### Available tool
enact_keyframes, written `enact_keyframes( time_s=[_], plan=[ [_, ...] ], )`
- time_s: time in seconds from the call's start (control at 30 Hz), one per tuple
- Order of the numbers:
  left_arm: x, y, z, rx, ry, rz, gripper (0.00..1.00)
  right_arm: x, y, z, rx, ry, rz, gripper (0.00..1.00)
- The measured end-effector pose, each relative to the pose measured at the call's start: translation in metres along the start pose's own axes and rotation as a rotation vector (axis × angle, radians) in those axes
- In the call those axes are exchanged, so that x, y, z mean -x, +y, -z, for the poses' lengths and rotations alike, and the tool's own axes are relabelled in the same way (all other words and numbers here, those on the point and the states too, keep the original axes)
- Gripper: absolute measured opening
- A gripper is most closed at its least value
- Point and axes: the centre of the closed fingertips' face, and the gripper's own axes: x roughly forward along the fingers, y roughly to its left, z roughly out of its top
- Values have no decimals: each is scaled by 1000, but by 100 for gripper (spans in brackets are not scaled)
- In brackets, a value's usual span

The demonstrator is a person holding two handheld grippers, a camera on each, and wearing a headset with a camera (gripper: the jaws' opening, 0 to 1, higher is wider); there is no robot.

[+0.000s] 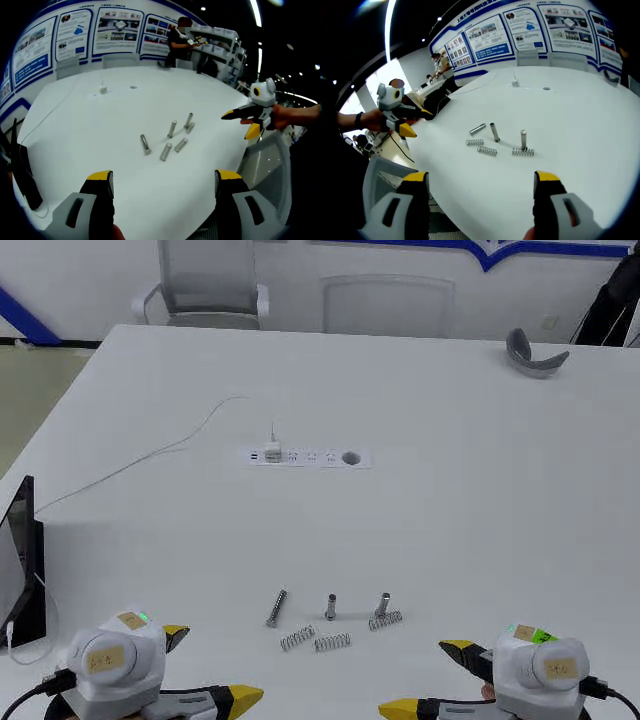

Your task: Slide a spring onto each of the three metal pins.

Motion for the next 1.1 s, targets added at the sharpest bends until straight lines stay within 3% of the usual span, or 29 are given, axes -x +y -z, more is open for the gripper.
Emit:
enact_keyframes(
  time_s=[0.23,0.43,0.77,1.1],
  plan=[
    [-11,11,-5,44,4,-1,78,4,2,2,13,-3,7,86],
    [-25,18,-10,28,21,2,76,7,0,3,5,0,17,87],
    [-51,17,-22,10,45,32,79,12,-3,3,-16,-2,31,87],
    [-75,17,-23,-6,82,60,80,16,-9,6,-28,5,40,87]
  ],
)
